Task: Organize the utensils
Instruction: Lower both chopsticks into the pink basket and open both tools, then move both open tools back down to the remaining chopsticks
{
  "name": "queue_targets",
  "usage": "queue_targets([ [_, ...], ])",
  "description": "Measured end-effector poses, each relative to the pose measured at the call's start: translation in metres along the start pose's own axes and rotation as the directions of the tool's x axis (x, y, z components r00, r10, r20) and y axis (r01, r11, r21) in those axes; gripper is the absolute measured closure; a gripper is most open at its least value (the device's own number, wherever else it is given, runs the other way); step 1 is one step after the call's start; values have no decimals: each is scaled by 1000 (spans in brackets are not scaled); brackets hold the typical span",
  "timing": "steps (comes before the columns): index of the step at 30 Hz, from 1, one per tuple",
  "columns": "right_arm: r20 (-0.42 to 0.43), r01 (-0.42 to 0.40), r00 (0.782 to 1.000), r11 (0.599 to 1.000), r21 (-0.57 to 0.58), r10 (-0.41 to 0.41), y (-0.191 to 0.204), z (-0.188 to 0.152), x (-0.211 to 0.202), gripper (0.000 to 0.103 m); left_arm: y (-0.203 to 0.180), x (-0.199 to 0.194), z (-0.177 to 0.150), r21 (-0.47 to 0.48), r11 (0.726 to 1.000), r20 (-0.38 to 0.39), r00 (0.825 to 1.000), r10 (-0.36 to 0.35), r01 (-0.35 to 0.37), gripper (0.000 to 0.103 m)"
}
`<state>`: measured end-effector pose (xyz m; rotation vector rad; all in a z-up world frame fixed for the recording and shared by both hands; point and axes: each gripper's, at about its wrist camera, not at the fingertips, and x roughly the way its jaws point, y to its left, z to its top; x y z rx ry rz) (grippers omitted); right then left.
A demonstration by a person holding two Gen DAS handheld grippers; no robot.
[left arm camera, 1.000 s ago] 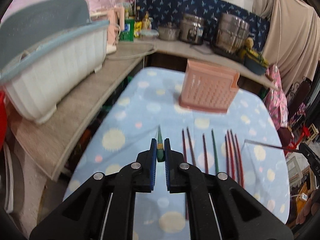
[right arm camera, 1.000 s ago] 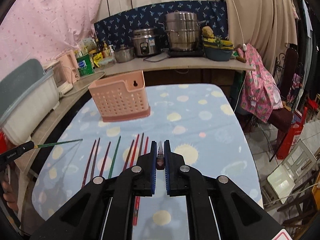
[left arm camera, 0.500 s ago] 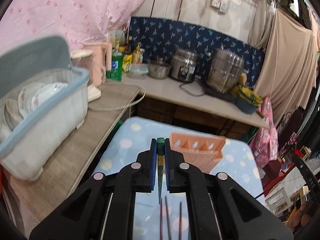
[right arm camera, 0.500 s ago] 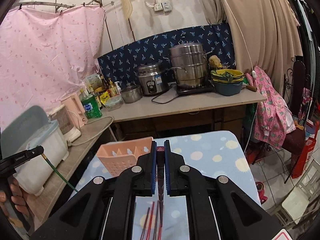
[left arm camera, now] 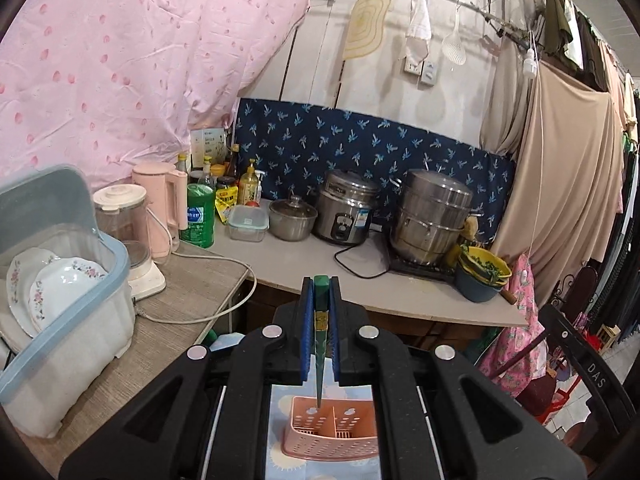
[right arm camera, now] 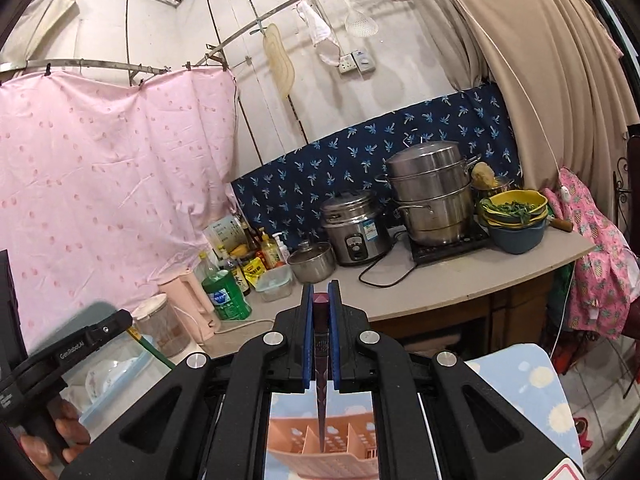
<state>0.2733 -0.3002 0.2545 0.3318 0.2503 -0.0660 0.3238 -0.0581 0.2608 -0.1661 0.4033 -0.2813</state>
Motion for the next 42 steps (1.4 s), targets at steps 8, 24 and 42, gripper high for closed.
queue_targets([
  [8, -120, 4, 993, 1000, 9, -3, -11, -38, 50, 96, 8, 43, -37, 4, 1000, -99, 995, 14, -13, 96],
  [24, -136, 40, 990, 999, 19, -38, -26, -60, 33, 74, 19, 45, -64, 24, 996, -142, 986, 83, -81, 73],
  [42, -241, 72, 967, 996, -49, -82, -37, -145, -97, 67, 37, -47, -147, 67, 993, -229, 967, 113, -100, 59],
])
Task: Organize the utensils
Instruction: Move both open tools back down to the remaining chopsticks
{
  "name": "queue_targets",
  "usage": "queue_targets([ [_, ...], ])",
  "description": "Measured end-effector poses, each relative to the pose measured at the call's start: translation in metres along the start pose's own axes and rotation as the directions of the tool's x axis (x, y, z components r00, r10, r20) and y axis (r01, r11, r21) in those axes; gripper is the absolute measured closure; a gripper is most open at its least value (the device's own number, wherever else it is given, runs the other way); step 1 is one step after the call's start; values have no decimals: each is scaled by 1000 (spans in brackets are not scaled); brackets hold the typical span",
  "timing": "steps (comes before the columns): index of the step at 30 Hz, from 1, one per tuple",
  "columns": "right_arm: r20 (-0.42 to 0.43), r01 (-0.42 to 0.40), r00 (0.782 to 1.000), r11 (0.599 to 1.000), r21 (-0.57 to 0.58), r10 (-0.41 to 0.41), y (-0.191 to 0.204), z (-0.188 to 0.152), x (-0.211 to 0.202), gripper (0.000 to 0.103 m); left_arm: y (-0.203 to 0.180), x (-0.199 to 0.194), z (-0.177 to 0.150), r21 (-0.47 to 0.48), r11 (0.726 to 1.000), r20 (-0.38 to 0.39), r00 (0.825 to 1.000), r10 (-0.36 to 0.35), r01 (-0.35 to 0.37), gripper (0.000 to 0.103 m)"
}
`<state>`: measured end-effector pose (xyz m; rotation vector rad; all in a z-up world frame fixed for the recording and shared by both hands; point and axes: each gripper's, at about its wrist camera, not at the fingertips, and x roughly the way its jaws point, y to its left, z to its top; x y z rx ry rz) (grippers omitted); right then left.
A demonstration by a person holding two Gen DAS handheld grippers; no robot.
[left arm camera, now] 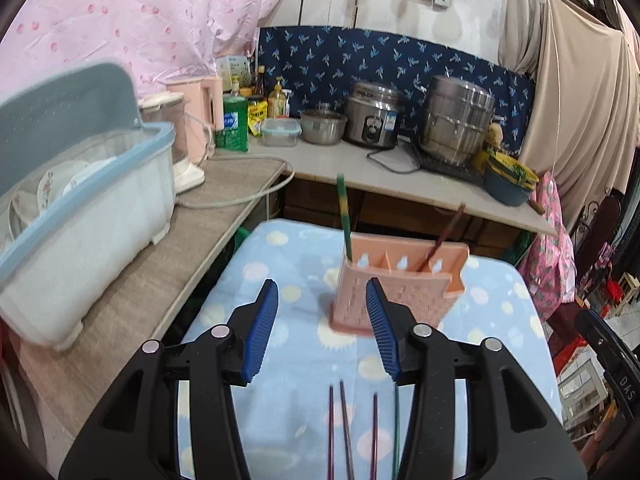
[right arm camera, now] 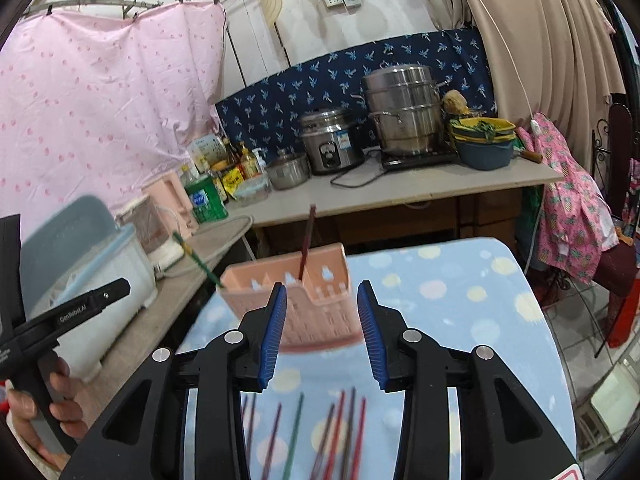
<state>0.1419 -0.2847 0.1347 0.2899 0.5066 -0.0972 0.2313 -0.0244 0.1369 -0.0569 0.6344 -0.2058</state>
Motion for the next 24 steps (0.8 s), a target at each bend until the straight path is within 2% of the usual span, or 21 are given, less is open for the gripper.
queue_targets([
  [8, -117, 40, 992, 998, -40, -44, -4, -71, -23, 67, 10, -6, -76, 16, 1000, -122, 992, 19, -18, 59],
  [13, -175, 58, 982, 997, -48, -66, -8, -108, -28, 67, 13, -11, -117, 23, 1000, -185, 983, 5, 0, 59],
  [19, -246, 68, 966, 995, -73, -84, -8, -155, -32, 67, 16, -13, -157, 31, 1000, -243, 970, 3, 4, 59],
  [24, -302, 77, 948, 994, -78, -97, -10, -188, -30, 67, 15, -15, -182, 32, 999, -273, 962, -5, 15, 54],
])
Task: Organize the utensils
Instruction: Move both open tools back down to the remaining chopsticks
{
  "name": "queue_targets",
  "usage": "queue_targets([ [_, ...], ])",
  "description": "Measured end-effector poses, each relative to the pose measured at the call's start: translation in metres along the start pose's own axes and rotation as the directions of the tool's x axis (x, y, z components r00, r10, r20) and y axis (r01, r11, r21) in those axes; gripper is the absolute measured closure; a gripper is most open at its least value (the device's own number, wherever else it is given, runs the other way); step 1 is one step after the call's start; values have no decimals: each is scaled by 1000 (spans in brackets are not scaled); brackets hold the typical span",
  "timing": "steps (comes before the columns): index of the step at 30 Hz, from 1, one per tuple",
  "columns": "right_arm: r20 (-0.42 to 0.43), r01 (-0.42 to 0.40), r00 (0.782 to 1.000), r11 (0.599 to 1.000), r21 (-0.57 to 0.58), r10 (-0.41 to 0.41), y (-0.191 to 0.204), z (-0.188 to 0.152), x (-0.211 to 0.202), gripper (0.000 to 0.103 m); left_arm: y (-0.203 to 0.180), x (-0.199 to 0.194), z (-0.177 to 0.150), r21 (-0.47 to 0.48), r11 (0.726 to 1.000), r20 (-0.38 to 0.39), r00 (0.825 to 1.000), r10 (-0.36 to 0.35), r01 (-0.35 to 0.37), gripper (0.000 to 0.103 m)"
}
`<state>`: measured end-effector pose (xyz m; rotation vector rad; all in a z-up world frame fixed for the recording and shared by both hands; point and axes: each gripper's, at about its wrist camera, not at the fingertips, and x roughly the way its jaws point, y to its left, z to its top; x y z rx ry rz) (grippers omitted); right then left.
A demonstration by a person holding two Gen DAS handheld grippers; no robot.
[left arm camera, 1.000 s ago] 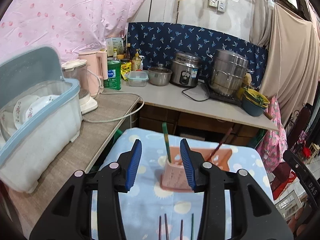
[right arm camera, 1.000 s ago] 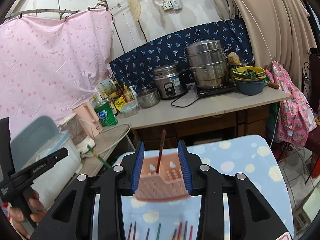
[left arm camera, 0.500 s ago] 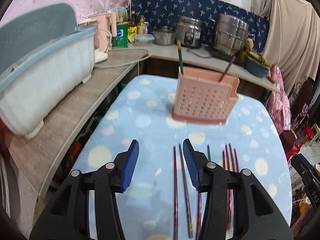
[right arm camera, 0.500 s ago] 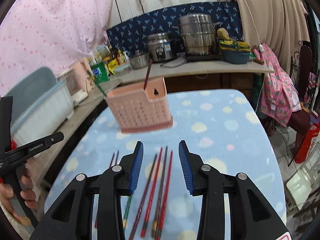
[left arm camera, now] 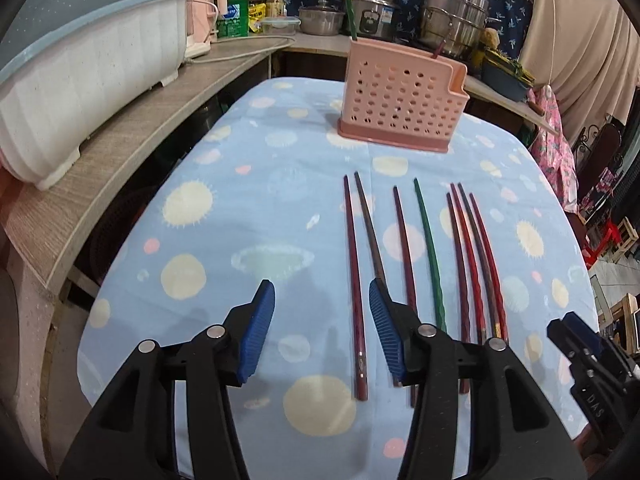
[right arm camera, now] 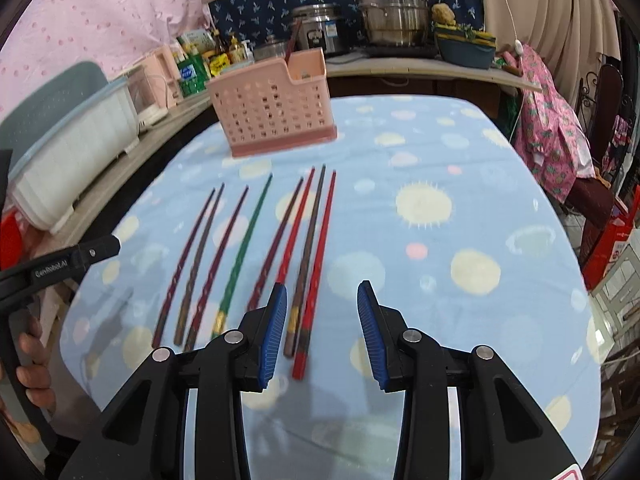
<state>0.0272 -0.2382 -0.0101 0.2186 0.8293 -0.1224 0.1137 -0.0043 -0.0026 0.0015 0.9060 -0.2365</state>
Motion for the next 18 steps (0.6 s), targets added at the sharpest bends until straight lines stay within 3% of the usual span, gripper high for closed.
queue_targets([
  [14, -84, -4, 996, 997, -74, -3, 17, -36, 17, 69, -9, 12, -39, 34, 999, -55, 998, -6, 8, 42],
  [18, -91, 8, 996, 997, -74, -15, 16, -39, 22, 76, -12, 17, -45, 40, 999, -69, 998, -10, 13, 42],
])
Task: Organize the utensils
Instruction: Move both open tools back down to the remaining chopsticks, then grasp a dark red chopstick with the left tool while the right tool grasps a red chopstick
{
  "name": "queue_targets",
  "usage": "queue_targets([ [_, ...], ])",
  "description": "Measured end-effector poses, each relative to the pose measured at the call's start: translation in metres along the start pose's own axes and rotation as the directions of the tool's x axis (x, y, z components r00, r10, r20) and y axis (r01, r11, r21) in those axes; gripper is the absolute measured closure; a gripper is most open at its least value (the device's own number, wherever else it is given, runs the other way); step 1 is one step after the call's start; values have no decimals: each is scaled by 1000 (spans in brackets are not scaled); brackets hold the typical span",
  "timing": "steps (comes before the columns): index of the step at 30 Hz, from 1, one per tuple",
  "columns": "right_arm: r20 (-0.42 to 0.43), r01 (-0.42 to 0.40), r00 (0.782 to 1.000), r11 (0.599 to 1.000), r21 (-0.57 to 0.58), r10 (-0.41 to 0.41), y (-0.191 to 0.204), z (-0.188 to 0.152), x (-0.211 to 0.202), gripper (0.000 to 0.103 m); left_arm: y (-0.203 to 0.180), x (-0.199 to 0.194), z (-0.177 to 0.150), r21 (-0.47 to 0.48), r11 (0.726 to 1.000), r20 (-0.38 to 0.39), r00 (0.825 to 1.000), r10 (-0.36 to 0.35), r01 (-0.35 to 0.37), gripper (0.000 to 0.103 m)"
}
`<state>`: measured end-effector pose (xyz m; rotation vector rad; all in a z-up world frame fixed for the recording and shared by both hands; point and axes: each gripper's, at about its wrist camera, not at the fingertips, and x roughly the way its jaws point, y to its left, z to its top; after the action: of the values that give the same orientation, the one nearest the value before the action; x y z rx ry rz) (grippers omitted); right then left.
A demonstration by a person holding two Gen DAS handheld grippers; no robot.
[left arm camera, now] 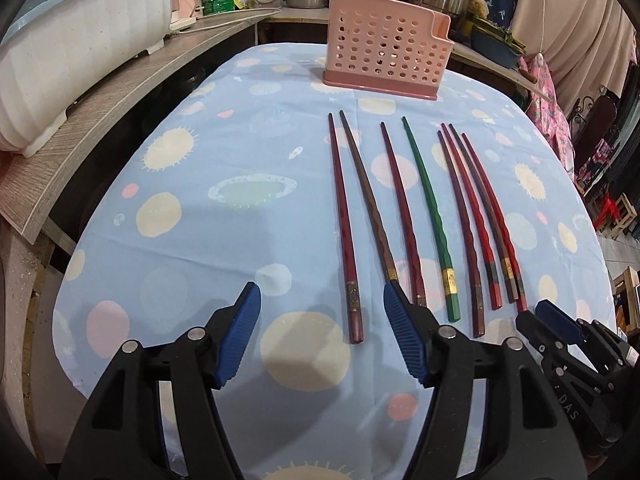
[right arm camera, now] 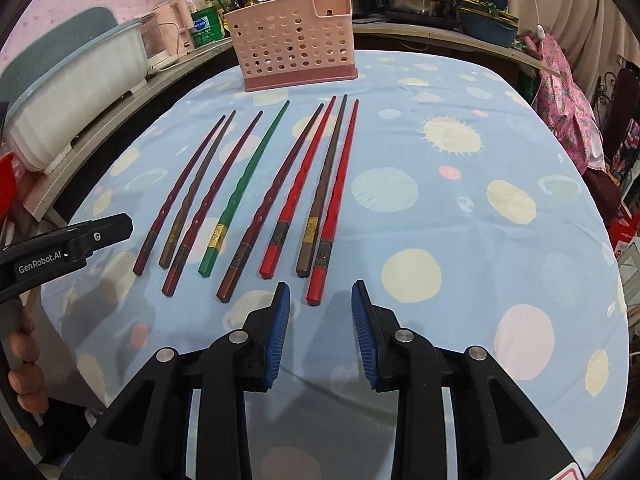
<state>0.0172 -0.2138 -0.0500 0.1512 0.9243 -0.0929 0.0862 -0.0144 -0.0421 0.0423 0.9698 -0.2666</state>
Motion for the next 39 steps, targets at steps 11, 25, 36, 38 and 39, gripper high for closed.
queue_targets([
  [11, 12, 30, 999, 999, 42, -30, -18, 5, 3, 89, -1, 13, -6, 8, 1000, -27, 1000, 11, -11, 42],
  [25, 21, 25, 999, 999, 46, -26, -21, 20, 15, 91, 1, 28, -7, 17, 999, -46, 998, 51, -51, 44],
  [36, 14, 14, 1000, 997, 71, -15, -27, 22, 12, 96, 11, 26, -4, -3, 1000, -53, 998, 21, -22, 86],
  [38, 20, 15, 1000, 997, 72, -17, -28, 22, 8, 96, 13, 26, -3, -9, 1000, -64, 998, 7, -8, 94],
  [39, 25, 15, 1000, 997, 74, -17, -29, 23, 6, 96, 15, 26, -2, -15, 1000, -68, 998, -2, 1, 94],
])
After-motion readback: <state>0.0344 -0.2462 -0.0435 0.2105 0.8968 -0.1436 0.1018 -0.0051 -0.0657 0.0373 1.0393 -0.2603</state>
